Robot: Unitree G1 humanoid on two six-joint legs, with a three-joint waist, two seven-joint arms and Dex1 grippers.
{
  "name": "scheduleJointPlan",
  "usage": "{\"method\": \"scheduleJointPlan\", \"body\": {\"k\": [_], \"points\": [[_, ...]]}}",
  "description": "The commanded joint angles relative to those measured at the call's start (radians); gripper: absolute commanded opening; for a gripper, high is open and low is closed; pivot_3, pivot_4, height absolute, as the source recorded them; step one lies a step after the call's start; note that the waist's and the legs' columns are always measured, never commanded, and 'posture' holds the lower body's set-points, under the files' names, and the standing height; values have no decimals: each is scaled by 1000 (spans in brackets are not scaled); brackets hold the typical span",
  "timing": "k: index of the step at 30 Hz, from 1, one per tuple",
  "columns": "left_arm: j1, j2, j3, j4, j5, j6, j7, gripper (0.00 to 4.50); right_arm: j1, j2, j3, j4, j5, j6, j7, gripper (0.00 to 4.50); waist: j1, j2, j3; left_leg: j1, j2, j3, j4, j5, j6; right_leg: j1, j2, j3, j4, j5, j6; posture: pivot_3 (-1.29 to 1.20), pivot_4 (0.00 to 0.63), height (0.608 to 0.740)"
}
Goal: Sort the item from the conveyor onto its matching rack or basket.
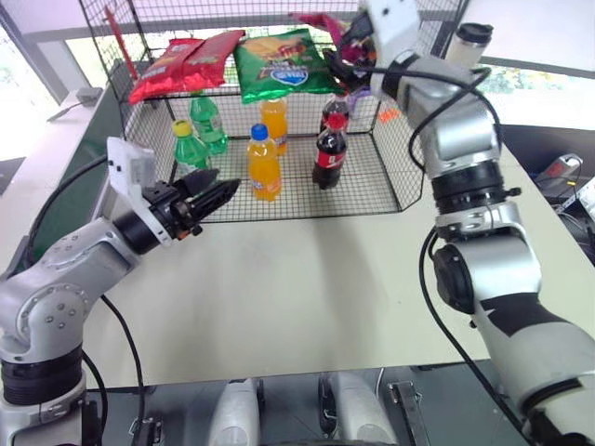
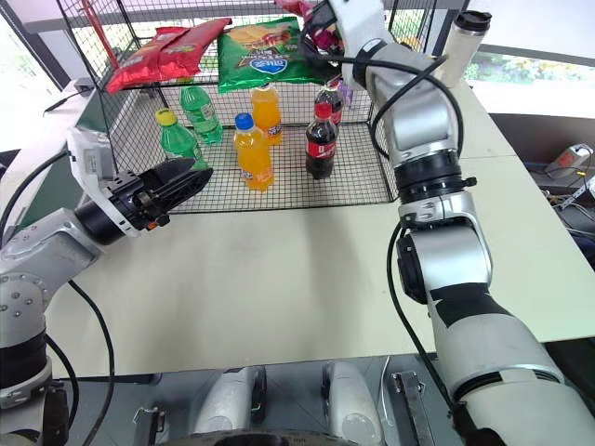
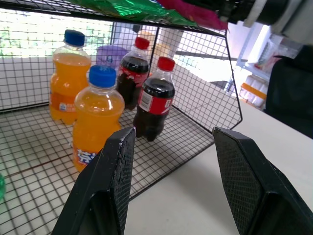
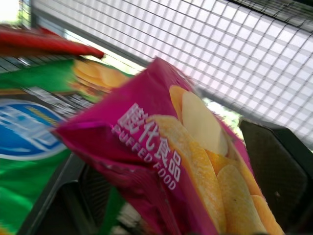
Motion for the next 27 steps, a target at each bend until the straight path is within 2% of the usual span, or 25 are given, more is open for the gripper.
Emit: {"method": "scheduleJointPlan", "body": {"k": [1, 9, 15, 17, 23, 27], "points": [[-5, -6, 4, -13, 12, -34, -9, 2620, -22, -21, -61, -62, 96, 77, 68, 3964, -1, 0, 0, 0, 0, 0, 0, 0, 0, 0, 0, 0, 0, 0, 0, 0, 150, 740], [-4, -13, 0, -8, 28, -38, -15, 2620, -12, 12, -83, -69, 174, 121, 101, 3964, -5, 0, 0, 0, 0, 0, -1, 0, 0, 0, 1, 0, 0, 0, 0, 0, 150, 740], [7, -16, 8, -11, 28, -39, -12, 2620, -3, 15, -31, -46, 118, 53, 76, 3964, -2, 0, 0, 0, 0, 0, -1, 0, 0, 0, 0, 0, 0, 0, 0, 0, 150, 740], [8, -15, 8, -10, 29, -39, -10, 2620, -11, 22, -32, -20, 111, 28, 53, 4493, -1, 0, 0, 0, 0, 0, 0, 0, 0, 0, 0, 0, 0, 0, 0, 0, 150, 740], [8, -17, 5, -10, 30, -39, -5, 2620, -29, 23, -30, 8, 105, 0, 44, 4493, -2, 0, 0, 0, 0, 0, -1, 0, 0, -1, 0, 0, 0, 0, 0, 0, 150, 740], [12, -21, 7, -12, 33, -40, 0, 2620, 8, 18, -91, -106, 199, 30, 89, 4493, -2, 0, 0, 0, 0, 0, -1, 0, 0, -1, 1, 0, 0, 0, 0, 0, 150, 740]]}}
